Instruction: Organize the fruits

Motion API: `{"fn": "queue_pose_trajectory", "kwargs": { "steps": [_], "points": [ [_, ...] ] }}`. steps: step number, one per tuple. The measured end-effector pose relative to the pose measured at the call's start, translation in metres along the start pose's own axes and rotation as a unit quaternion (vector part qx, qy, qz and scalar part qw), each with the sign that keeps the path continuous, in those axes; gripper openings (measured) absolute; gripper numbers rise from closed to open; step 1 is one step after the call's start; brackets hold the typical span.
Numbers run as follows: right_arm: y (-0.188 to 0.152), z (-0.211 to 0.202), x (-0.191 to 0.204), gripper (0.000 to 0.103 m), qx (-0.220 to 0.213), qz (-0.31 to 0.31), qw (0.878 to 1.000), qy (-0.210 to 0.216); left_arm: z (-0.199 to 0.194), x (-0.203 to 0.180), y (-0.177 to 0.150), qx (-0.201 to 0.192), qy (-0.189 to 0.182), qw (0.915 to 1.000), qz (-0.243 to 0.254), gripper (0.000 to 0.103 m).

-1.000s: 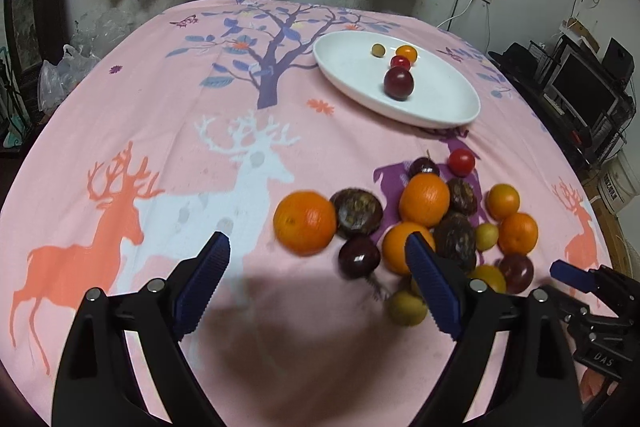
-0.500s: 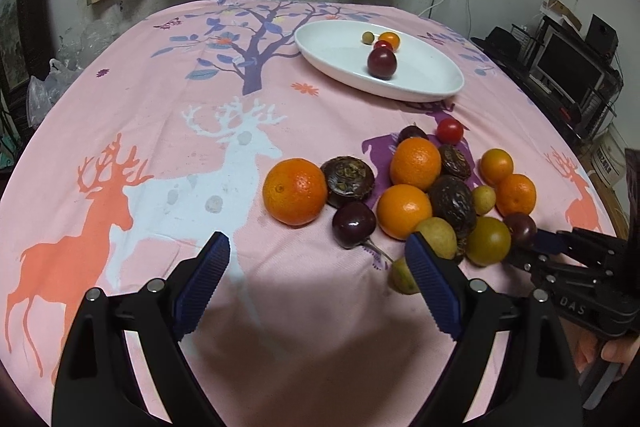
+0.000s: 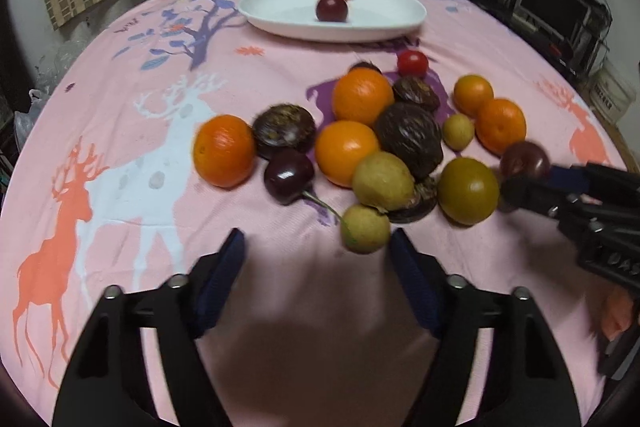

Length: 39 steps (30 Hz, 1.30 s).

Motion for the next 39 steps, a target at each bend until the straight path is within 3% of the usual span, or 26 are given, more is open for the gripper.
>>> {"fn": "queue_pose_trajectory", "kwargs": {
  "steps": [3,7,9,14,19,27,31,39],
  "points": [
    [0.0,-0.004,0.002,0.039,-0.003,-0.003,1.0,0.01,0.002,-0.007,0.005,-0.005,0.01,0.9998,0.015,0.055],
    [-0.001,-0.006,0.004,0.039,-0.005,-0.008,1.0,0.012,0.003,-0.015,0.013,-0.008,0.007,0.9996,0.026,0.03],
    [0.0,-0.008,0.004,0.039,-0.009,-0.005,1.0,0.017,-0.001,-0.019,0.012,-0.007,0.009,0.9992,0.038,0.026],
    [0.006,-0.021,0.003,0.039,-0.029,0.013,0.999,0.045,-0.032,-0.014,0.013,-0.032,-0.034,0.9987,0.02,0.025],
    [0.012,-0.035,0.011,0.039,-0.05,0.013,0.996,0.068,-0.065,-0.005,0.023,-0.075,-0.037,0.9961,0.029,0.025],
    [0.016,-0.038,0.016,0.039,-0.049,0.01,0.996,0.07,-0.077,0.017,0.034,-0.088,-0.043,0.9951,0.015,0.025],
    [0.03,-0.047,0.026,0.039,-0.055,-0.014,0.996,0.07,-0.07,0.029,0.056,-0.082,-0.035,0.996,0.006,0.025],
    [0.108,-0.038,0.031,0.039,-0.091,-0.064,0.993,0.035,-0.042,0.037,0.132,-0.08,-0.039,0.996,0.004,0.025]
  ]
}}
Point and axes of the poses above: each gripper's, at about its wrist camera, not at the fingertips, and z roughly the way its jaws point, x to its left, y to its top, the point moved 7 cm from there along z, roughly the way its jaws point, and after that the axes turned 10 degrees about z, right-handed, at the moved point
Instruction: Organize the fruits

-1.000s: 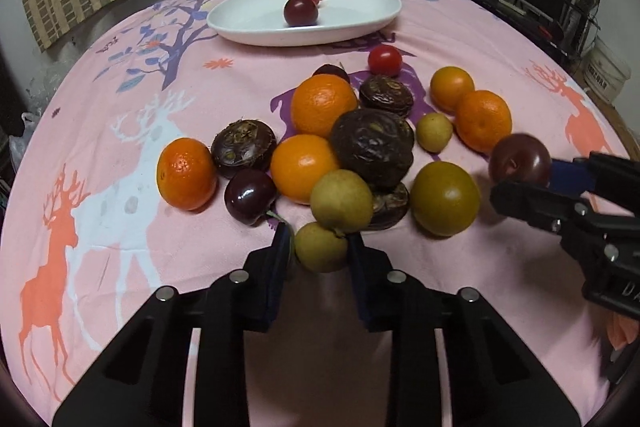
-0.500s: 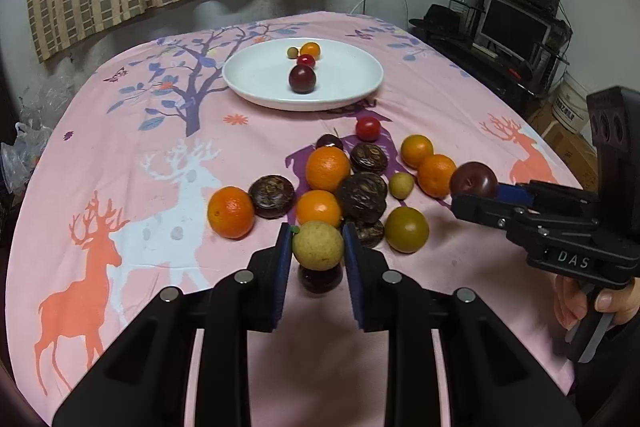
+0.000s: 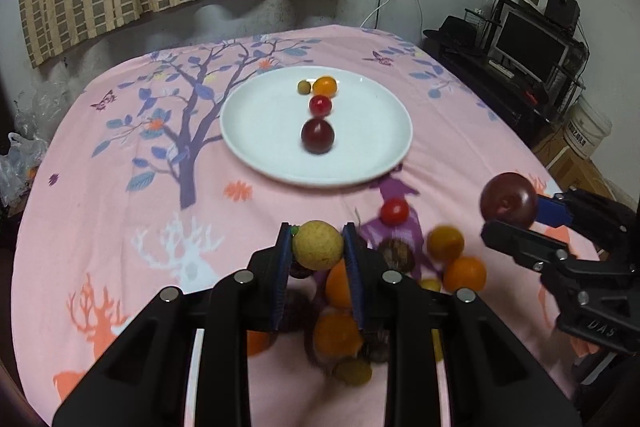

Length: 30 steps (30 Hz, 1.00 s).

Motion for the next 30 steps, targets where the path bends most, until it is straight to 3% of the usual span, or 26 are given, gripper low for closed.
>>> {"fn": "queue_pose_trajectory", "kwargs": {
  "steps": [3,8,15,18,25,30],
  "points": [
    [0.022,0.015,-0.01,0.039,-0.004,0.012,1.0,-0.003,0.005,0.002,0.019,-0.008,-0.002,1.0,0.0,0.025],
    [0.031,0.023,-0.02,0.039,-0.008,0.029,1.0,0.006,0.01,0.001,0.031,-0.011,0.001,0.9999,0.01,0.025],
    [0.016,0.032,-0.018,0.039,0.015,0.023,1.0,0.01,0.028,0.007,0.011,0.024,0.006,0.9997,0.001,0.025],
    [0.014,0.029,-0.012,0.039,0.014,0.016,1.0,0.013,0.029,0.014,0.006,0.026,0.009,0.9996,-0.009,0.033],
    [0.011,0.027,-0.004,0.039,0.014,0.007,1.0,0.019,0.021,0.018,0.002,0.018,0.007,0.9998,-0.007,0.027],
    [0.006,0.026,-0.004,0.039,0.019,0.007,1.0,0.021,0.024,0.017,-0.01,0.034,0.012,0.9994,0.004,0.028]
  ]
}}
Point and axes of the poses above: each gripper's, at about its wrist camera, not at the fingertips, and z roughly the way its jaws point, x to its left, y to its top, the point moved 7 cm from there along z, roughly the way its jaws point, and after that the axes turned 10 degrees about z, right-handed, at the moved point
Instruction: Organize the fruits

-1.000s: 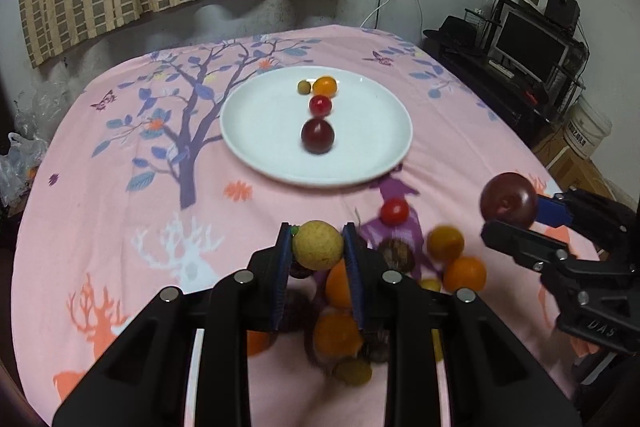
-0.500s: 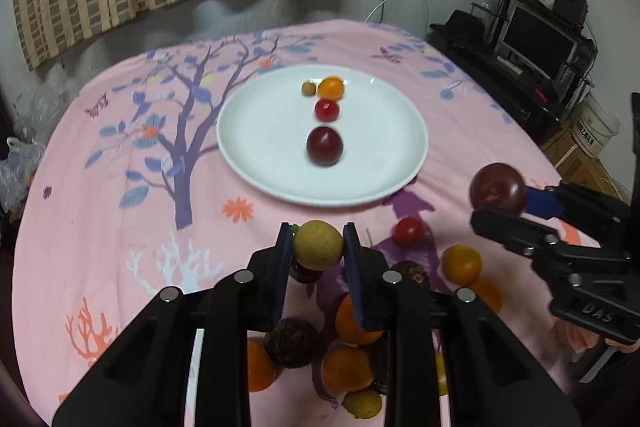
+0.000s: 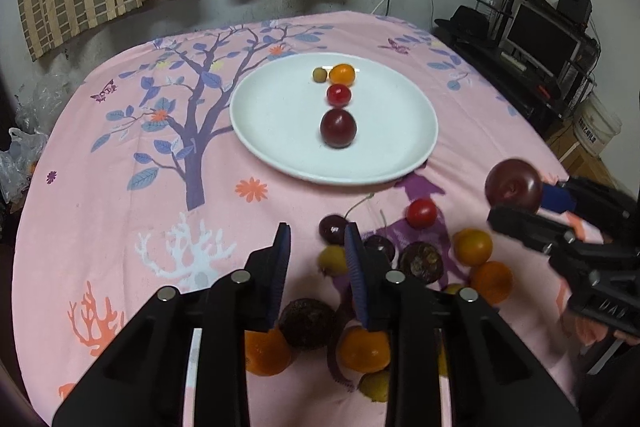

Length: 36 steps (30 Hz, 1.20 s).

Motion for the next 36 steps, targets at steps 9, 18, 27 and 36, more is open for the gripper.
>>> {"fn": "queue_pose_trajectory", "kwargs": {
  "steps": [9,18,27,36],
  "points": [
    [-0.008,-0.005,0.001,0.039,0.004,-0.003,1.0,0.003,0.005,0.013,-0.068,0.055,0.015,0.9983,0.013,0.028],
    [-0.016,-0.009,0.011,0.039,0.007,-0.01,1.0,0.004,0.025,0.017,-0.087,0.052,0.035,0.9975,0.032,0.051],
    [0.0,-0.008,0.005,0.039,-0.004,-0.013,1.0,-0.015,0.003,0.025,-0.044,0.01,0.029,0.9993,0.021,0.041],
    [0.042,0.063,-0.02,0.039,0.038,-0.009,0.997,-0.069,0.05,0.023,0.059,-0.015,0.02,0.9991,-0.033,0.041]
  ]
}}
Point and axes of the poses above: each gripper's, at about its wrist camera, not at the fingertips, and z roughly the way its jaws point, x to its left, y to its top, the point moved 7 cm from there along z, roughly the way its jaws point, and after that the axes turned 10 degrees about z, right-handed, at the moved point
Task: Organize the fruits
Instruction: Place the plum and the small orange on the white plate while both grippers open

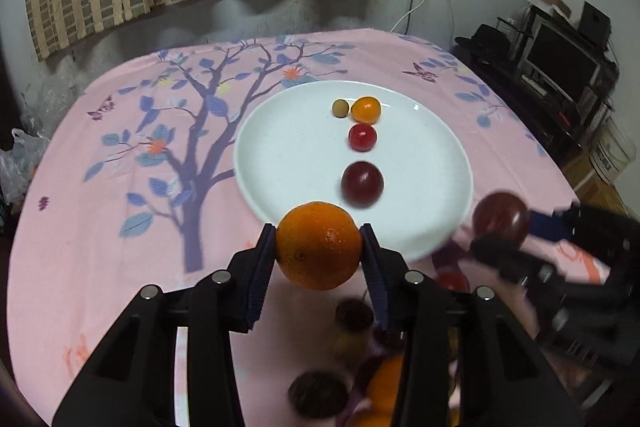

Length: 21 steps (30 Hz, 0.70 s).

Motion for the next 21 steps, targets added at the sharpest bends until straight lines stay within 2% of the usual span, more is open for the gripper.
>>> {"fn": "queue_pose_trajectory", "kwargs": {
  "steps": [5,6,7,10,14,16,21],
  "points": [
    [0.001,0.037,-0.01,0.04,0.033,0.0,0.999,-0.025,0.042,-0.006,0.005,0.042,0.014,0.9989,-0.014,0.042],
    [0.0,0.041,-0.011,0.04,0.037,0.005,0.999,-0.024,0.045,-0.006,0.003,0.045,0.012,0.9986,-0.025,0.047],
    [0.0,0.042,-0.014,0.042,0.036,0.015,0.999,-0.022,0.043,-0.004,0.002,0.043,0.012,0.9984,-0.035,0.056],
    [-0.004,0.034,-0.017,0.042,0.029,0.034,0.999,-0.008,0.024,-0.002,-0.002,0.022,0.01,0.9986,-0.048,0.067],
    [-0.017,0.007,-0.018,0.045,0.013,0.04,0.999,0.006,-0.009,-0.002,-0.01,0.003,-0.004,0.9985,-0.055,0.073],
    [-0.027,-0.007,-0.021,0.047,0.006,0.04,0.999,0.005,-0.029,-0.002,-0.021,-0.011,0.001,0.9984,-0.056,0.081],
    [-0.067,-0.04,-0.028,0.048,0.007,0.038,0.999,-0.003,-0.059,-0.002,-0.064,-0.02,0.009,0.9973,-0.069,0.083]
  ]
}}
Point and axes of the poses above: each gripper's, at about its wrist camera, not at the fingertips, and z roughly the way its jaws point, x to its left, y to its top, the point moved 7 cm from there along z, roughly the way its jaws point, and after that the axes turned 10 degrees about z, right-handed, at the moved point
